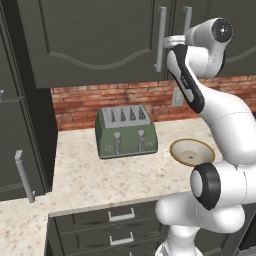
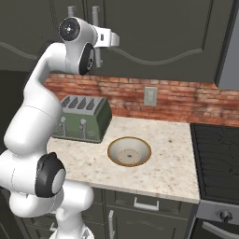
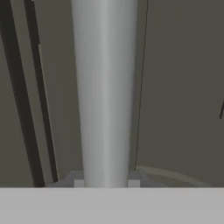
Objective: Open the cabinet. Pick the mango and orange from the cabinet and place them into the bowl. Then close the cabinet.
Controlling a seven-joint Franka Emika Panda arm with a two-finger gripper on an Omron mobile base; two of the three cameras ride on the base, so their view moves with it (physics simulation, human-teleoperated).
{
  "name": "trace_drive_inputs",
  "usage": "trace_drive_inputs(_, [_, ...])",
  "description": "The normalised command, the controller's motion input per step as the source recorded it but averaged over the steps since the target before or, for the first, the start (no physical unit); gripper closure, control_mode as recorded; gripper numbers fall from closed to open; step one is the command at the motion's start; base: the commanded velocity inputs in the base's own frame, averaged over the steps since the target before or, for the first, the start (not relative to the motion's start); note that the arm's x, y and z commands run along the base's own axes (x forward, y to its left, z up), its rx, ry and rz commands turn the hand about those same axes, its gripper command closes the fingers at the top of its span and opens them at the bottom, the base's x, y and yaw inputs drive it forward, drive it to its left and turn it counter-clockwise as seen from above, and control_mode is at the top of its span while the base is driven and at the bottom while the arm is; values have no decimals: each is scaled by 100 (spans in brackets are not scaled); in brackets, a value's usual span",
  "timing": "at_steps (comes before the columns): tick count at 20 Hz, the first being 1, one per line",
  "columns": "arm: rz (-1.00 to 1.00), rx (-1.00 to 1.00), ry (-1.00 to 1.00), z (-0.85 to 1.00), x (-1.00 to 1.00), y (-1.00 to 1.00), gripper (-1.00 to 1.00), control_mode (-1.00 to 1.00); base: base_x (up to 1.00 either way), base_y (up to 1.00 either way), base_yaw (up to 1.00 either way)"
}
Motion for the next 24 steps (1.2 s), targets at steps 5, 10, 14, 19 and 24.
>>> trace_drive_inputs(5, [2, 0, 0, 0, -6, -4, 100, -100, 0, 0, 0])
trace_drive_inputs(10, [4, 0, 0, 0, -16, -15, 100, -100, 0, 0, 0])
trace_drive_inputs(14, [3, 0, 0, 0, -23, -17, 100, -100, 0, 0, 0])
trace_drive_inputs(19, [1, 0, 0, 0, -31, -20, 100, -100, 0, 0, 0])
trace_drive_inputs(24, [0, 0, 0, 0, -59, -20, 100, -100, 0, 0, 0])
